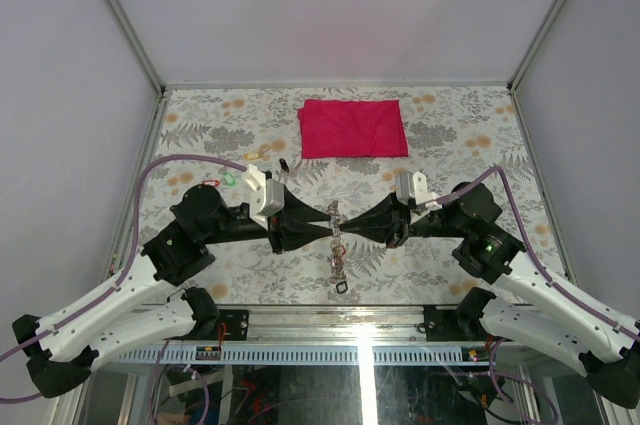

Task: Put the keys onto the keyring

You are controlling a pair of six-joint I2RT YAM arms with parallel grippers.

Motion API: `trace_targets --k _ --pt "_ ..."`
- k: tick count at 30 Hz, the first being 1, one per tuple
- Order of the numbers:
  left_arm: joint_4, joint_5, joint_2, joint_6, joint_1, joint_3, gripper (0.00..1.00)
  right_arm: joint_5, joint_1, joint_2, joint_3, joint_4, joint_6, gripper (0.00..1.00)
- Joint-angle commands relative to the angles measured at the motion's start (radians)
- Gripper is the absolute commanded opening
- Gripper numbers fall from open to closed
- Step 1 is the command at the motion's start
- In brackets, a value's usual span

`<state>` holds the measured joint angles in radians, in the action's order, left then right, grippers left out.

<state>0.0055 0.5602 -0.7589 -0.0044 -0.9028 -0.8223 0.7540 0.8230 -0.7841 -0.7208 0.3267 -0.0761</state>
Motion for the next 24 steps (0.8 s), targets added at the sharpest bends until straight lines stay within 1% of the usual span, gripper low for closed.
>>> trace_targets --k 1,6,10,24 --pt "0.086 0.038 0.006 0.005 -0.007 0.005 0.25 0.015 0.008 0.022 -0.062 0.101 -0.005 0.00" --pt "0.088 0.037 -0.004 0.007 -0.006 0.003 0.21 0.018 0.008 0.021 -0.064 0.100 -0.005 0.00" --pt "0.092 0.039 -0.022 0.009 -0.005 -0.003 0.20 0.025 0.008 0.016 -0.067 0.100 -0.008 0.00" --pt "0.136 0.062 -0.048 -0.005 -0.006 -0.013 0.22 0.034 0.008 -0.001 -0.063 0.100 -0.008 0.00"
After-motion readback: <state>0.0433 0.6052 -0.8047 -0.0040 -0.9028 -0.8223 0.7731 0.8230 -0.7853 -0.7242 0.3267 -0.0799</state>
